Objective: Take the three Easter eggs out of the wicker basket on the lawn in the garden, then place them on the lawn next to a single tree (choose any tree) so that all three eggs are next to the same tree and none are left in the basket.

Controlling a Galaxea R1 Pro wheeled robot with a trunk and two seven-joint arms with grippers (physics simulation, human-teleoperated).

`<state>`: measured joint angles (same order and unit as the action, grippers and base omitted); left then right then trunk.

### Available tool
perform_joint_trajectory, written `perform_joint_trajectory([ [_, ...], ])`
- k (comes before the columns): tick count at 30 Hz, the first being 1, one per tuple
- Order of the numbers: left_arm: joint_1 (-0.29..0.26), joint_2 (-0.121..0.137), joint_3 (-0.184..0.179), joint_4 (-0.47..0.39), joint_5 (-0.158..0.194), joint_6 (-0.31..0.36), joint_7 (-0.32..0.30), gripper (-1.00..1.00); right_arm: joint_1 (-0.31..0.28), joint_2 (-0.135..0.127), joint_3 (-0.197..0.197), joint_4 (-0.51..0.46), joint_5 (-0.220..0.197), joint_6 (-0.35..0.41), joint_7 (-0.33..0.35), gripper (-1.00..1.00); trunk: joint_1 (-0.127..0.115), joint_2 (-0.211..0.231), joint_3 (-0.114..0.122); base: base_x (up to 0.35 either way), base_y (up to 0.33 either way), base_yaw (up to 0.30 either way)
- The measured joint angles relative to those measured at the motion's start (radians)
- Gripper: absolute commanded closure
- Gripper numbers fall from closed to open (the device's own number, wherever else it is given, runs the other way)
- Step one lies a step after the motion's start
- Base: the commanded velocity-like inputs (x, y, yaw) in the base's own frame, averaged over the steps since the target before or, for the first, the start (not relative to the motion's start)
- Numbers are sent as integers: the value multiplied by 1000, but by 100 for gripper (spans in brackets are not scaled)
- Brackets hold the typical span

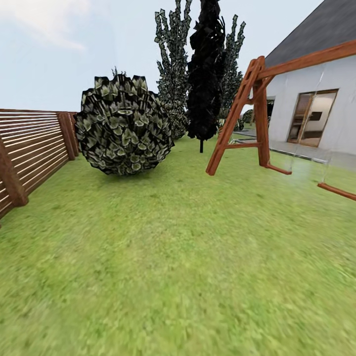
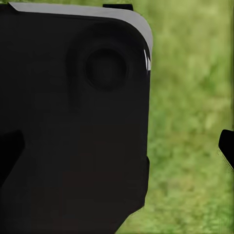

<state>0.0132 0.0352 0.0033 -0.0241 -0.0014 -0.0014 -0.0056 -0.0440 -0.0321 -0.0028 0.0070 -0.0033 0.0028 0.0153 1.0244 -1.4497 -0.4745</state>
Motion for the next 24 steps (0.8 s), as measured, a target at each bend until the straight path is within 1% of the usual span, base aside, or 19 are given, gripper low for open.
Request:
perform_joint_trajectory([
  [20,0,0,-1,0,0,0,0,-100,0,0,-1,0,0,0,0,-100,0,0,0,346,0,0],
  [24,0,0,0,0,0,0,0,-100,0,0,-1,0,0,0,0,-100,0,0,0,346,0,-131],
])
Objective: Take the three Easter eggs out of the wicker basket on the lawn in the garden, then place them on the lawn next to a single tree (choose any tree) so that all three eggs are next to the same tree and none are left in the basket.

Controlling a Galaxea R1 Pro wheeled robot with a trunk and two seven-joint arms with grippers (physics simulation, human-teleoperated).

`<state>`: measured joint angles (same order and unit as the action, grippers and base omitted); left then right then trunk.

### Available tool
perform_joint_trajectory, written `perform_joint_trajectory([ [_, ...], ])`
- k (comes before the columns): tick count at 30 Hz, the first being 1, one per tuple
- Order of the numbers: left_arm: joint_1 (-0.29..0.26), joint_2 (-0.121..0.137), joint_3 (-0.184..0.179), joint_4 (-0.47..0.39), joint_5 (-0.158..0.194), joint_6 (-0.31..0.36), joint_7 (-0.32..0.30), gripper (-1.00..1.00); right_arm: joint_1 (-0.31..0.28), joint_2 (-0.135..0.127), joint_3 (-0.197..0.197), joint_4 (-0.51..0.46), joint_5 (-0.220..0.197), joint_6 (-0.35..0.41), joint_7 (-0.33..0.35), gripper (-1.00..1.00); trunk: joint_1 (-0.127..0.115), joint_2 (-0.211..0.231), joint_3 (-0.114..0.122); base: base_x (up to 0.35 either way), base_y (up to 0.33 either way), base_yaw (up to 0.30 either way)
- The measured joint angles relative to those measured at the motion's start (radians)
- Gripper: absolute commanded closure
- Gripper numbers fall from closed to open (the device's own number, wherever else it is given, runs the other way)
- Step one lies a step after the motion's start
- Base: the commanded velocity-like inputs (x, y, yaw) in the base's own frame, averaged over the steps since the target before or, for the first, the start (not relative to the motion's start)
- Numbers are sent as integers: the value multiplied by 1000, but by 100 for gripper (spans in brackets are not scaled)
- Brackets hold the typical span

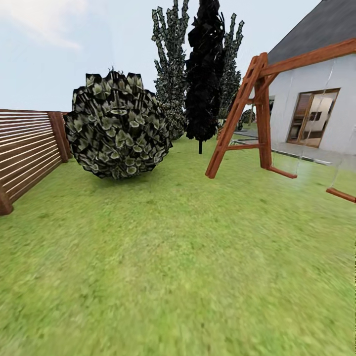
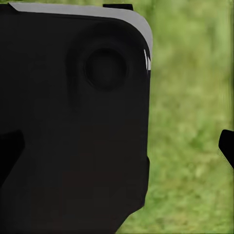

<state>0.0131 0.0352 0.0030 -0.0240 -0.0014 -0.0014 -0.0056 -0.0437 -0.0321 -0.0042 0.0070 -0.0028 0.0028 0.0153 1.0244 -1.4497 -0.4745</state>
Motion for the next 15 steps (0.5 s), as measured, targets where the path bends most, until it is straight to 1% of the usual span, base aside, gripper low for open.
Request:
perform_joint_trajectory([
  [4,0,0,0,0,0,0,0,-100,0,0,0,0,0,0,0,-100,0,0,0,346,0,-72],
  [15,0,0,0,0,0,0,0,-100,0,0,0,0,-1,0,0,-100,0,0,0,346,0,-5],
])
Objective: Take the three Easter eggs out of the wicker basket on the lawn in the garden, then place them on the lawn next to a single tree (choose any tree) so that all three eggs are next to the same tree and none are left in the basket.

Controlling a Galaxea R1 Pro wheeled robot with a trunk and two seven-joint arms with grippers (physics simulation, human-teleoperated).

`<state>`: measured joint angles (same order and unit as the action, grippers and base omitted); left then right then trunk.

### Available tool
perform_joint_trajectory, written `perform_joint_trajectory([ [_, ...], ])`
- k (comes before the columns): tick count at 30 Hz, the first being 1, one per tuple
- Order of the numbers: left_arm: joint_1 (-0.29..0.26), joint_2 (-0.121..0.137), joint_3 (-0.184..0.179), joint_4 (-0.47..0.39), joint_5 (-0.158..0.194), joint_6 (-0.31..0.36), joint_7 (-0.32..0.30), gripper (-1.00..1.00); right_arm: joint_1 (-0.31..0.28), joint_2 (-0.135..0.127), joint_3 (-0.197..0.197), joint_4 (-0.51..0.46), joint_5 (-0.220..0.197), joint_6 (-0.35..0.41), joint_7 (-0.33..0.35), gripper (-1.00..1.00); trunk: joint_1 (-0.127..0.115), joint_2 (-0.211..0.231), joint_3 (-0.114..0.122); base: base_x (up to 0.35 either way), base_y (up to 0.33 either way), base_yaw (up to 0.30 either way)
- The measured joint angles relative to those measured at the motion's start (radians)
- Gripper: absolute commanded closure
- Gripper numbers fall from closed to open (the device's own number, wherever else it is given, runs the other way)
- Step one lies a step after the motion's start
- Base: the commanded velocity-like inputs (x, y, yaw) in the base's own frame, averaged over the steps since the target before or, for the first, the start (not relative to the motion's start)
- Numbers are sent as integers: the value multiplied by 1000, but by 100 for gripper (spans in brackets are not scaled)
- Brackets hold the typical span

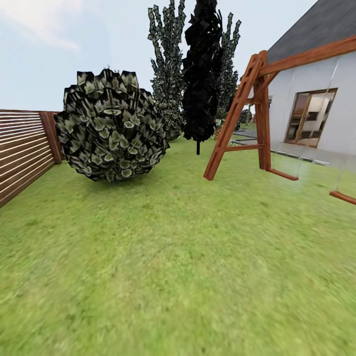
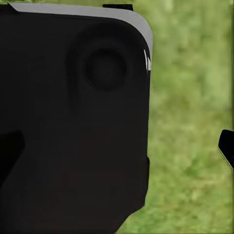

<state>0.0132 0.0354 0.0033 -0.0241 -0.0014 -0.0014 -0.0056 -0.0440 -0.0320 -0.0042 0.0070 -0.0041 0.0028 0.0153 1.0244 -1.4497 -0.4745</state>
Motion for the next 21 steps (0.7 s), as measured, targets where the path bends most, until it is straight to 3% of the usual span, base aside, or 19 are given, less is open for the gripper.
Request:
perform_joint_trajectory([
  [21,0,0,0,0,0,0,0,-100,0,0,0,0,1,0,0,-100,0,0,0,346,0,0],
])
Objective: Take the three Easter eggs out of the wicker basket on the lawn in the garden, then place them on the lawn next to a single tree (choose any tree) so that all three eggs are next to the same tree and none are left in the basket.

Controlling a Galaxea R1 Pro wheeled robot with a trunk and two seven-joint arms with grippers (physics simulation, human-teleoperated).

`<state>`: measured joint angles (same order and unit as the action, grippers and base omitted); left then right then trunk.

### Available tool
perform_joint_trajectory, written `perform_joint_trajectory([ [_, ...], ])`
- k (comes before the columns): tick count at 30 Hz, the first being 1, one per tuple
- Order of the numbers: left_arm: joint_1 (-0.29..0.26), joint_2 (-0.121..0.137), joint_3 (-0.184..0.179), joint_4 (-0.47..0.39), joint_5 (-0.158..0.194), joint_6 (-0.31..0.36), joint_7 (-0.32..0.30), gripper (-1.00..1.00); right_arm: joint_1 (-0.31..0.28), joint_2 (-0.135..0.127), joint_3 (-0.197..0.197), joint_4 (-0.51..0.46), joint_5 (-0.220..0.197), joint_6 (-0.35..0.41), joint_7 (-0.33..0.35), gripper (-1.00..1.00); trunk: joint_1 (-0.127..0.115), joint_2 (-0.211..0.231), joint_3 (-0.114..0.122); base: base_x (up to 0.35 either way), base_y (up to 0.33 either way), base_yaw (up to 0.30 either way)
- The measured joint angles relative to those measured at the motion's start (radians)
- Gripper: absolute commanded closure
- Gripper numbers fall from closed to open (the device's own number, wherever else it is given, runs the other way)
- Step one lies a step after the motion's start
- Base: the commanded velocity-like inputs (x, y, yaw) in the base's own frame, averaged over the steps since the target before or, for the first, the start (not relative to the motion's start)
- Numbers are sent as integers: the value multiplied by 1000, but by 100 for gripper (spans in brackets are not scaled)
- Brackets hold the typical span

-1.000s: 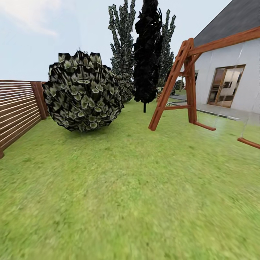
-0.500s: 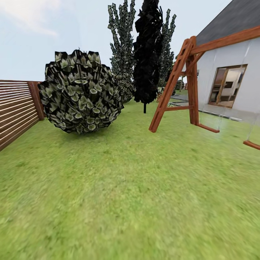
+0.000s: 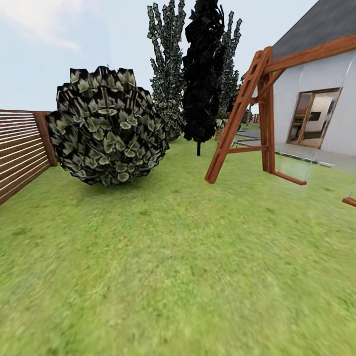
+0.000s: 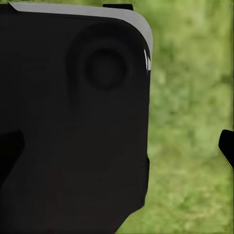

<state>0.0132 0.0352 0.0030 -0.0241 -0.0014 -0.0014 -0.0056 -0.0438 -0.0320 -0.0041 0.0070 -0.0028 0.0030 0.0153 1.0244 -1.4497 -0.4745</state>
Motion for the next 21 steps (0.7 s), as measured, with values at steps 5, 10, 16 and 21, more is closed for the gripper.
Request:
perform_joint_trajectory([
  [5,0,0,0,0,0,0,0,-100,0,0,1,0,1,0,0,-100,0,0,0,346,0,-56],
  [10,0,0,0,0,0,0,0,-100,0,0,1,0,2,0,0,-100,0,0,1,346,0,-198],
  [16,0,0,0,0,0,0,0,-100,-1,0,0,0,1,0,0,-100,0,0,1,346,0,-36],
  [21,0,0,0,0,0,0,0,-100,0,0,0,0,0,0,0,-100,0,0,1,346,0,-2],
])
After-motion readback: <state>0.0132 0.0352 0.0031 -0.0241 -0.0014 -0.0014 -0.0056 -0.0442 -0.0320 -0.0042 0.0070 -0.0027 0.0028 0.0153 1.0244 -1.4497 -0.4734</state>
